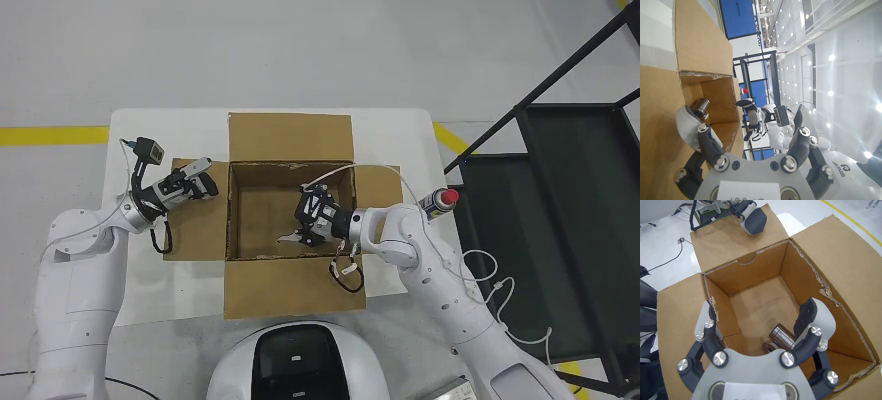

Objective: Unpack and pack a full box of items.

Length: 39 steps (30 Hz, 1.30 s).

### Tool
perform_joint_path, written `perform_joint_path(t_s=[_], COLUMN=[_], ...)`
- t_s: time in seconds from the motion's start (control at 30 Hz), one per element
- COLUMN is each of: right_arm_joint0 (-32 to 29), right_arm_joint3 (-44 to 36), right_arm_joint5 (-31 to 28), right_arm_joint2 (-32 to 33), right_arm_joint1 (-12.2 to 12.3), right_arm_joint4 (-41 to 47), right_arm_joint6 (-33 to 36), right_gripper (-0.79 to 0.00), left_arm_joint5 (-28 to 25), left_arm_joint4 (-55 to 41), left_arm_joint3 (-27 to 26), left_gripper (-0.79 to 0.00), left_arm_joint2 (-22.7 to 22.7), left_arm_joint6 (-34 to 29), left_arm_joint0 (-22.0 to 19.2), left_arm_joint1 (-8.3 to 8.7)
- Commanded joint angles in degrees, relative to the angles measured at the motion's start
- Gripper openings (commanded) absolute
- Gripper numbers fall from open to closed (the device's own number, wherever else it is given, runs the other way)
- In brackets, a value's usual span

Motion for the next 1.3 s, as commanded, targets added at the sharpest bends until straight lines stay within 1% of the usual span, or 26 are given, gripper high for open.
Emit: perform_joint_path(t_s=[0.0,0.17,0.33,0.4,0.5,0.63,0.8,1.2,1.27], right_arm_joint0=[0.0,-0.12,5.08,7.44,11.12,14.96,17.91,17.91,17.59], right_arm_joint3=[0.0,0.42,3.87,6.93,11.19,16.07,19.93,19.93,20.5], right_arm_joint5=[0.0,-0.84,-6.79,-9.39,-10.79,-14.39,-13.93,-13.93,-12.64], right_arm_joint2=[0.0,-0.51,-2.54,-3.2,-3.59,-5.18,-6.62,-6.62,-7.03], right_arm_joint1=[0.0,-0.02,0.1,0.09,0.01,-0.02,-0.27,-0.27,-0.29], right_arm_joint4=[0.01,0.96,-0.68,0.42,1.95,3.86,6.4,6.4,5.93], right_arm_joint6=[0.0,-0.29,3.48,5.13,6.85,10.84,13.33,13.33,12.97], right_gripper=[0.0,0.0,0.0,0.0,0.0,0.0,0.0,0.0,0.0], left_arm_joint5=[0.0,0.0,0.0,0.0,0.0,0.0,0.0,0.0,0.0], left_arm_joint4=[0.0,0.0,0.0,0.0,0.0,0.0,0.0,0.0,0.0], left_arm_joint3=[0.0,0.0,0.0,0.0,0.0,0.0,0.0,0.0,0.0], left_gripper=[0.0,0.0,0.0,0.0,0.0,0.0,0.0,0.0,0.0], left_arm_joint2=[0.0,0.0,0.0,0.0,0.0,0.0,0.0,0.0,0.0], left_arm_joint6=[0.0,0.0,0.0,0.0,0.0,0.0,0.0,0.0,0.0], left_arm_joint0=[0.0,0.0,0.0,0.0,0.0,0.0,0.0,0.0,0.0], left_arm_joint1=[0.0,0.0,0.0,0.0,0.0,0.0,0.0,0.0,0.0])
